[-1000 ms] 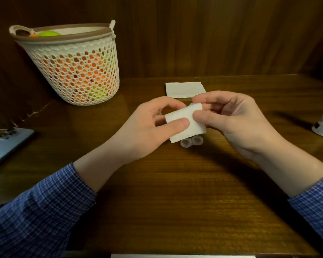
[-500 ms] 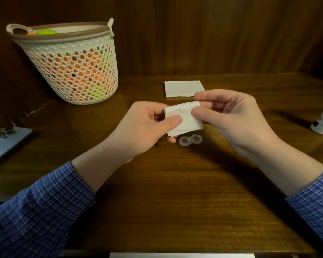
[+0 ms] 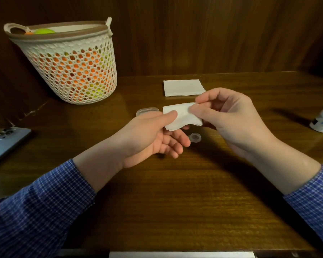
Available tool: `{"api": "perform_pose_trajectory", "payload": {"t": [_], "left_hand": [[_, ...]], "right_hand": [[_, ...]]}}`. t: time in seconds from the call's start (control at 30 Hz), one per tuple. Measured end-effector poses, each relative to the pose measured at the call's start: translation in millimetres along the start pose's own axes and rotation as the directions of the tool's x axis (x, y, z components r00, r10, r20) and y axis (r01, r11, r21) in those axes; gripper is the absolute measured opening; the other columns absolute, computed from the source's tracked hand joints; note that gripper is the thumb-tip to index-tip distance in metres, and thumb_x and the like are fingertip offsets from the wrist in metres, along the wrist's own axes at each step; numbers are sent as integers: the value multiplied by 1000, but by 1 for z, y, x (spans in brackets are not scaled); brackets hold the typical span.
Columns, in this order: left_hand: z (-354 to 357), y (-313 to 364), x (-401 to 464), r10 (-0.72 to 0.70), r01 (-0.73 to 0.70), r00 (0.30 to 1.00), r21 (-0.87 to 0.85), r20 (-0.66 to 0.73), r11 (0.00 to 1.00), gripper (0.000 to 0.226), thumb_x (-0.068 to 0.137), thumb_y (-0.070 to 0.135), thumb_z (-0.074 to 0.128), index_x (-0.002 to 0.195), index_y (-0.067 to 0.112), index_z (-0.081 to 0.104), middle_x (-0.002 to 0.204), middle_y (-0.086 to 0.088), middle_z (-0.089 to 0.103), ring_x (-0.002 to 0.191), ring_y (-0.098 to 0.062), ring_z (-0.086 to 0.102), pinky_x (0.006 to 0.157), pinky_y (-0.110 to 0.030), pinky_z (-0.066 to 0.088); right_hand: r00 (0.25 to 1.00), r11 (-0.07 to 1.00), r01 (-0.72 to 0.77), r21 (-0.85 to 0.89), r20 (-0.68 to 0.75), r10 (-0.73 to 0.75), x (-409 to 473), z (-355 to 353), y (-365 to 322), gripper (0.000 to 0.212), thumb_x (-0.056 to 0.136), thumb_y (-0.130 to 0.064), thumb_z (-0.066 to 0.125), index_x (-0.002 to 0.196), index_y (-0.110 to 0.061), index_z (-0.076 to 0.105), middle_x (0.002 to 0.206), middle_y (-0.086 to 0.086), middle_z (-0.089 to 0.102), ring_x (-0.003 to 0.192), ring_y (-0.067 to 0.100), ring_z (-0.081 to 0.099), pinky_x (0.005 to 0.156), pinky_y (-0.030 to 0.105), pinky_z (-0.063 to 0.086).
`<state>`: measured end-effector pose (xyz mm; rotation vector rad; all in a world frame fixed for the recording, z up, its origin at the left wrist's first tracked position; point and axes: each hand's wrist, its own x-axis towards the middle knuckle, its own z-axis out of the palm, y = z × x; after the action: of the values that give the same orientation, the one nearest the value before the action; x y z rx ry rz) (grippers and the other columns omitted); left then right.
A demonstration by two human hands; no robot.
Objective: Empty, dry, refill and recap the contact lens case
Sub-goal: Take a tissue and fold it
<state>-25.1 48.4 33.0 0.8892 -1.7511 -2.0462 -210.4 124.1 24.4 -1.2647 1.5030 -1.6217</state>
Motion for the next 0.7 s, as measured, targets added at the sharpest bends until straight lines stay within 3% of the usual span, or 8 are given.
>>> {"api": "perform_pose_trajectory", "payload": {"t": [0.23,0.37,0.47,0.63,0.7], "left_hand": [[-4,1,1,-78,79,997,-63,21,995,47,110,39,33,113,3,63,75,-7,68,62,-12,60,55,-23,50],[-6,2,1,-111,115,993,-87,49,990,48,109,40,32,112,3,63,72,-5,65,60,-11,57,53,-23,48],[-6,2,0,-122,125,990,-49,69,991,52,108,43,30,111,3,64,72,-5,63,59,-11,55,54,-24,46],[-3,2,1,1,-1,998,-10,-58,1000,45,106,42,43,133,8,53,82,-10,67,62,-15,58,55,-26,48],[-3,2,1,72,-72,993,6,-89,997,38,106,34,47,132,9,56,88,-11,68,64,-15,59,55,-26,49]], "right_hand": [[999,999,-29,18,32,29,2,-2,0,21,81,-10,85,97,-15,72,75,2,75,73,11,72,68,18,54],[1000,1000,8,-12,18,-8,2,-2,0,18,85,-10,83,96,-17,71,69,-2,72,73,12,70,80,28,54],[999,999,-2,42,49,0,1,-3,-2,19,86,-8,81,101,-16,71,68,2,72,71,17,69,79,33,58],[999,999,-41,0,2,41,2,-2,-1,16,87,-10,80,101,-11,72,71,3,72,71,13,71,68,21,56],[999,998,-52,-26,-10,52,1,-1,-1,15,87,-10,80,99,-10,72,75,6,74,73,14,72,65,21,58]]}}
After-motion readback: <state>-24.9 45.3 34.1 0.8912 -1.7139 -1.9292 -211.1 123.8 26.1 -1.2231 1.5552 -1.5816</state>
